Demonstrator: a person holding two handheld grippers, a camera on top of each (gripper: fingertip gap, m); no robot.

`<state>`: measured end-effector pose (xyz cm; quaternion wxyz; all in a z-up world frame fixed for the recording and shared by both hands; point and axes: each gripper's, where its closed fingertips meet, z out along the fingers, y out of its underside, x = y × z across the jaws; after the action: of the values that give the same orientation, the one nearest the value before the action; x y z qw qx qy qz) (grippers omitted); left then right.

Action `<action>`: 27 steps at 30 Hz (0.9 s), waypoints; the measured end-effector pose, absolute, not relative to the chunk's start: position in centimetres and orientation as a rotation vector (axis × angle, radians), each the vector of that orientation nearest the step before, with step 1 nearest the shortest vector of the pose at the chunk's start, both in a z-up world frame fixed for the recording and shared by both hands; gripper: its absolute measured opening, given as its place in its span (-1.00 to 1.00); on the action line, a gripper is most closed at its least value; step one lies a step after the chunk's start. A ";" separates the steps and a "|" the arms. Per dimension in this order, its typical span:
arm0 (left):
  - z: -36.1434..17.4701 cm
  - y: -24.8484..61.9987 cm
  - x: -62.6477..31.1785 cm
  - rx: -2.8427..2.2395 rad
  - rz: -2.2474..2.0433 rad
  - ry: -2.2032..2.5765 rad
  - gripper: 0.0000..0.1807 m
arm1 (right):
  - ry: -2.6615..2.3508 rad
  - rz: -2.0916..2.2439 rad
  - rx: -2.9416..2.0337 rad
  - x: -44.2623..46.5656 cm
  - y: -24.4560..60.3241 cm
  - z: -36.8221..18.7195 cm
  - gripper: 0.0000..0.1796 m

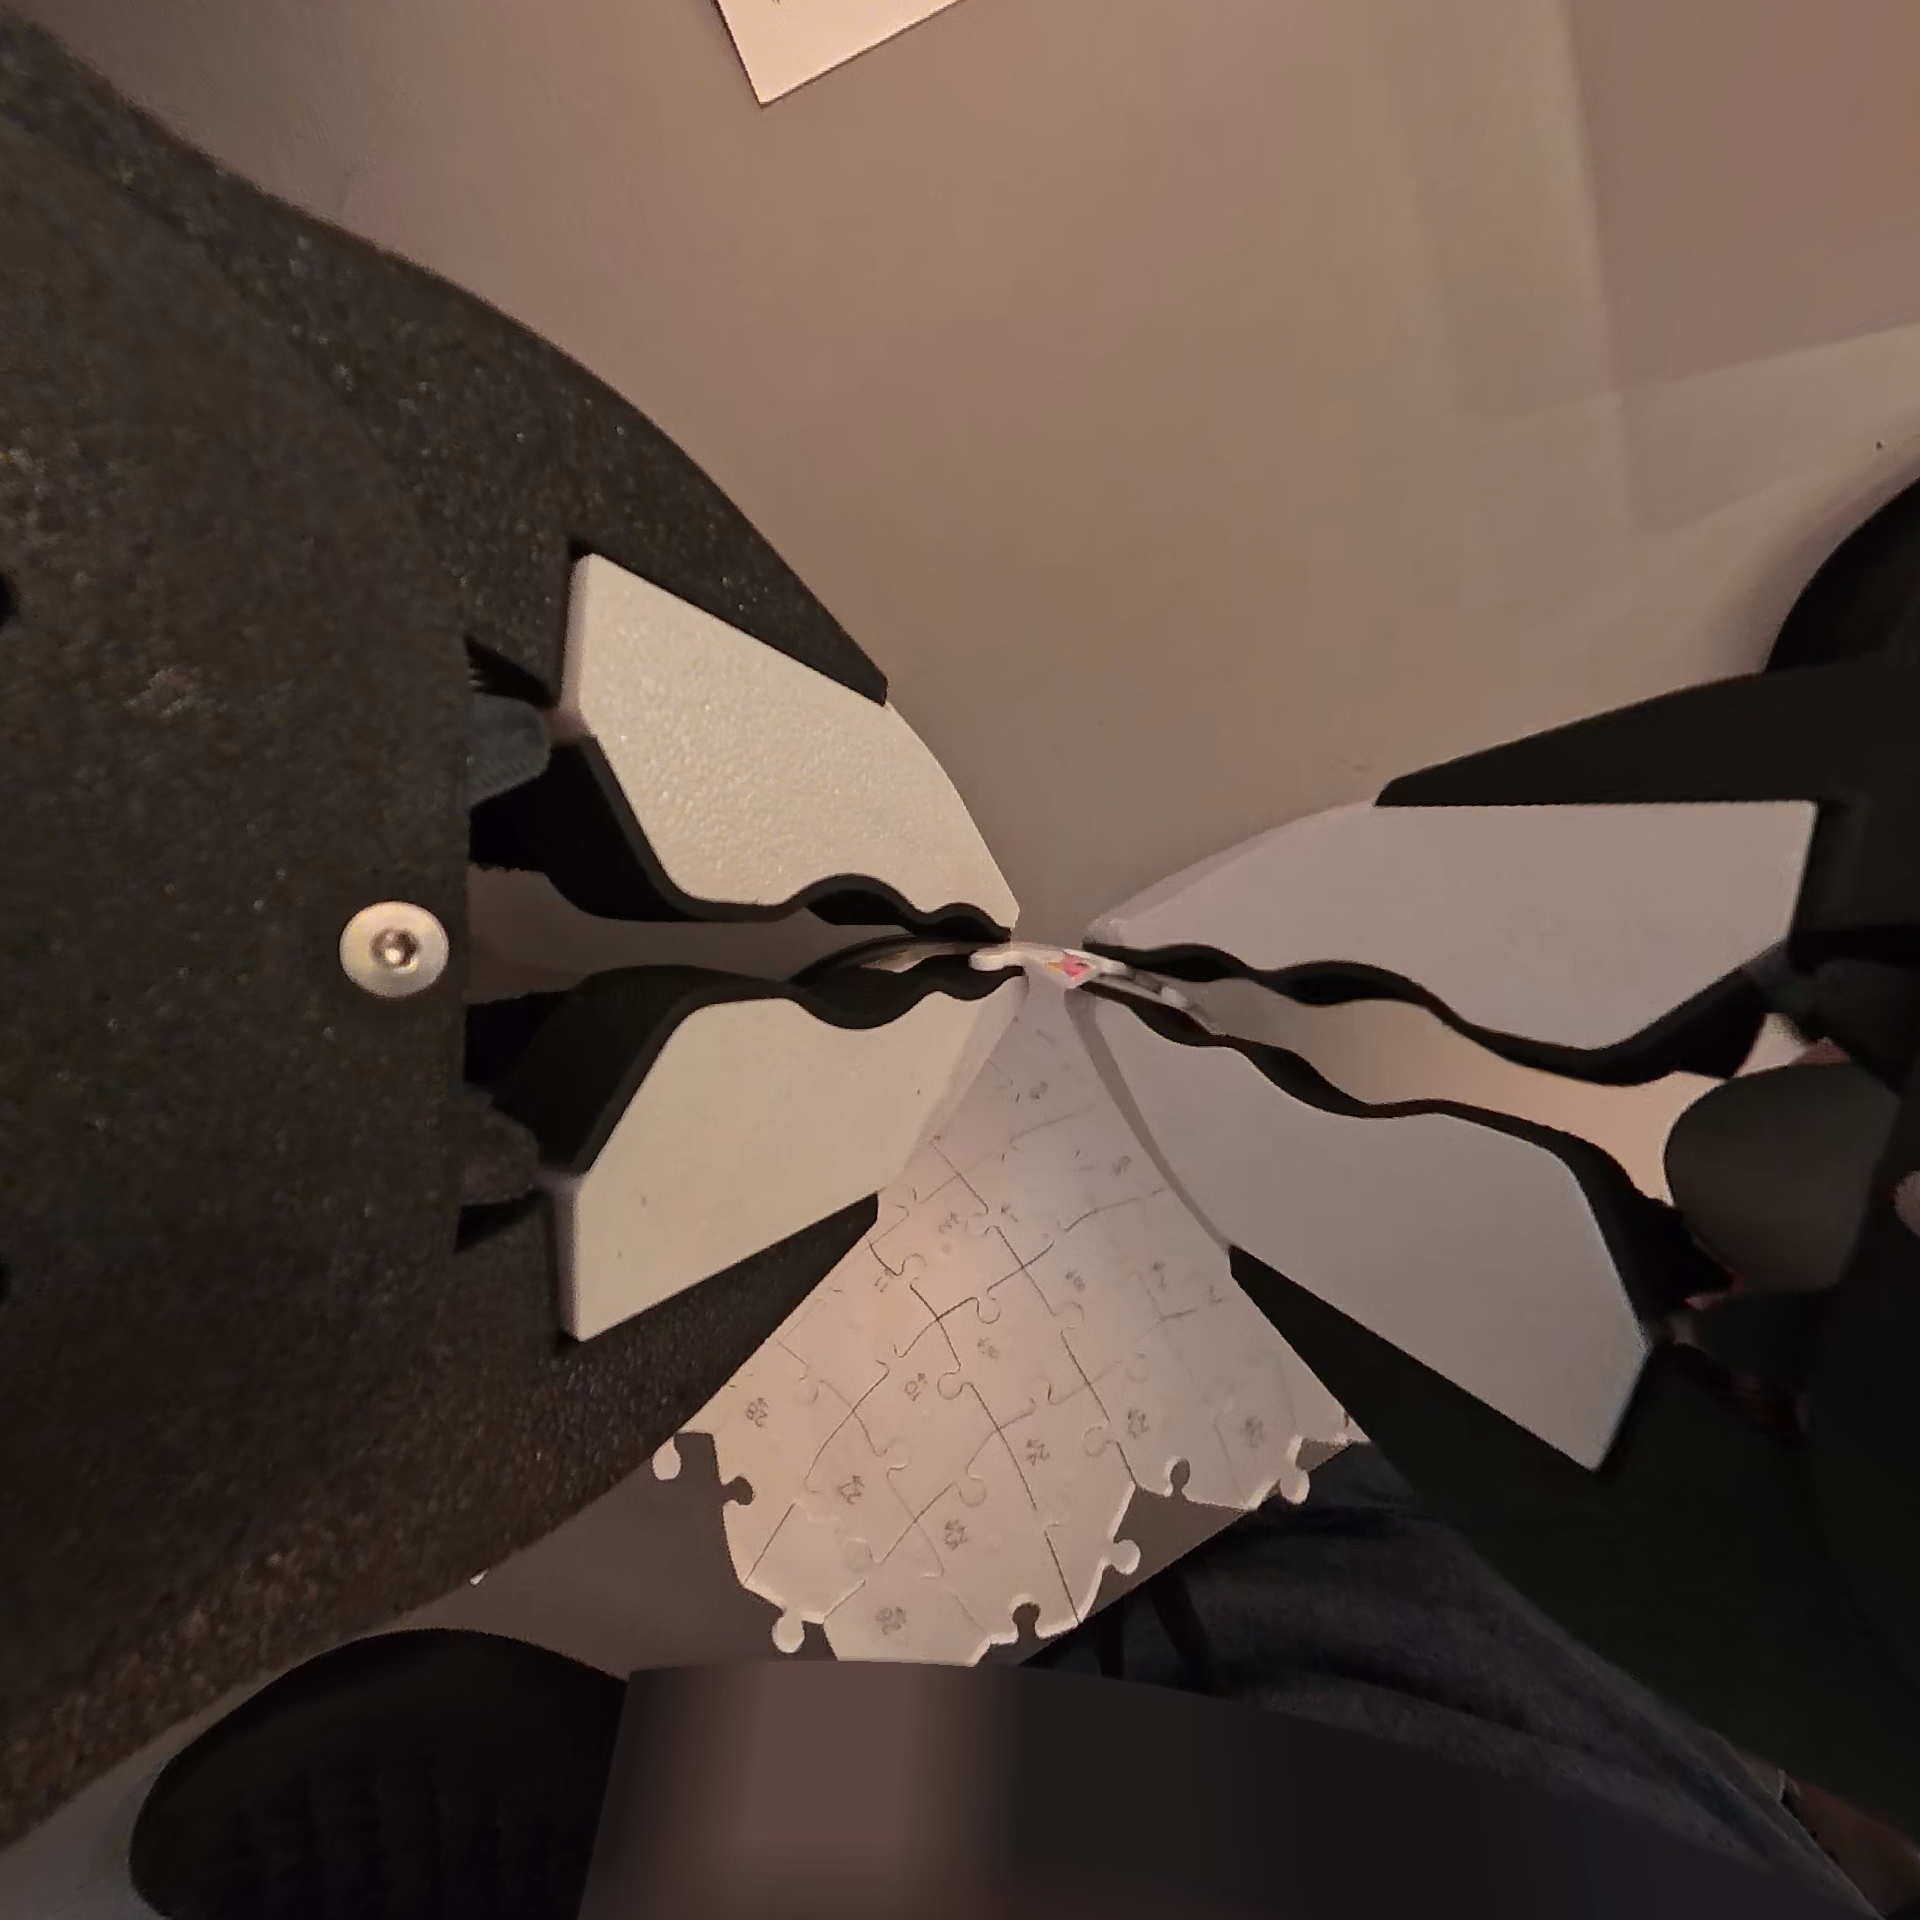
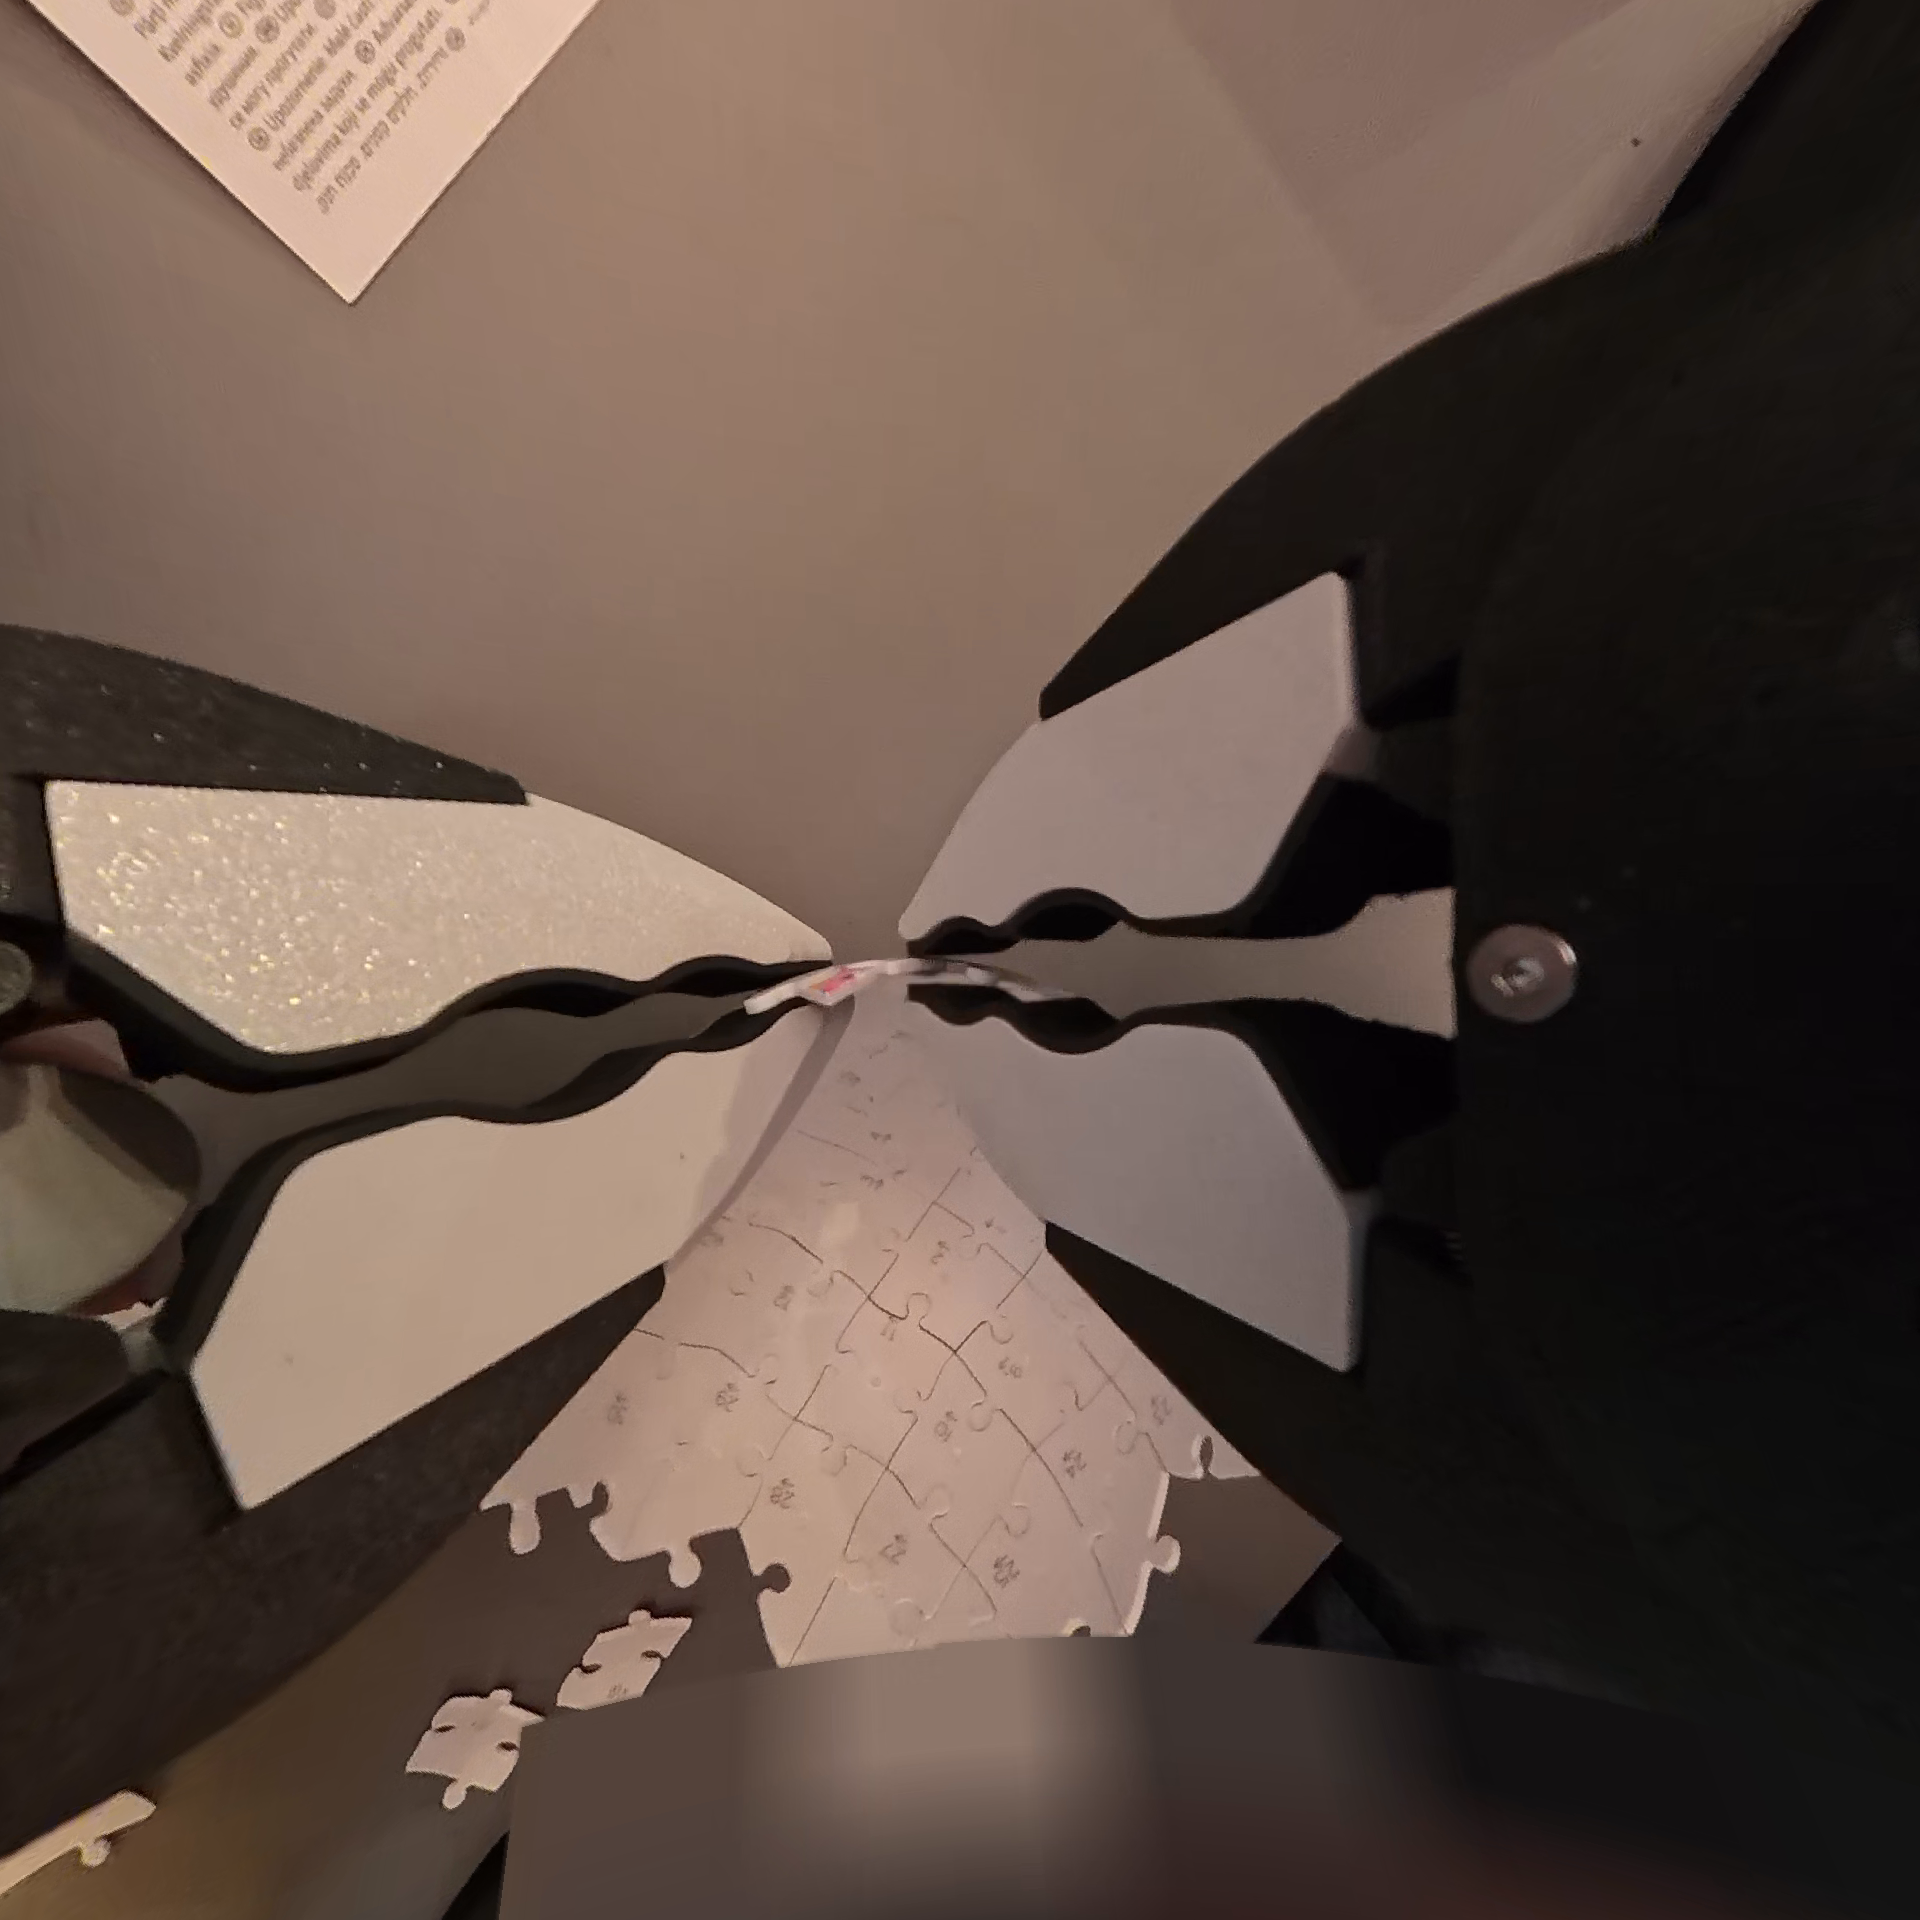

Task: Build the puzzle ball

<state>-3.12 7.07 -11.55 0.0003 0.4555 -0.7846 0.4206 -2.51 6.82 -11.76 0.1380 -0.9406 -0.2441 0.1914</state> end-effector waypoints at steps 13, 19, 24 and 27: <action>-11.5 7.0 -3.0 1.420 1.338 -2.474 -0.98 | -0.769 0.560 -2.715 -2.8 7.1 -12.0 -0.96; -11.5 6.8 -3.0 1.404 1.329 -2.502 -0.98 | -0.766 0.547 -2.720 -2.8 6.9 -12.0 -0.96; -11.3 7.0 -2.9 1.417 1.338 -2.492 -0.98 | -0.769 0.562 -2.698 -2.8 7.1 -11.8 -0.95; -11.3 6.9 -2.9 1.422 1.349 -2.477 -0.97 | -0.757 0.602 -2.684 -3.0 7.3 -11.8 -0.86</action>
<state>-2.87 6.90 -11.27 -0.0085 0.4503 -0.7841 0.4271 -2.98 7.34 -11.78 0.1437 -0.9311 -0.2624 0.2087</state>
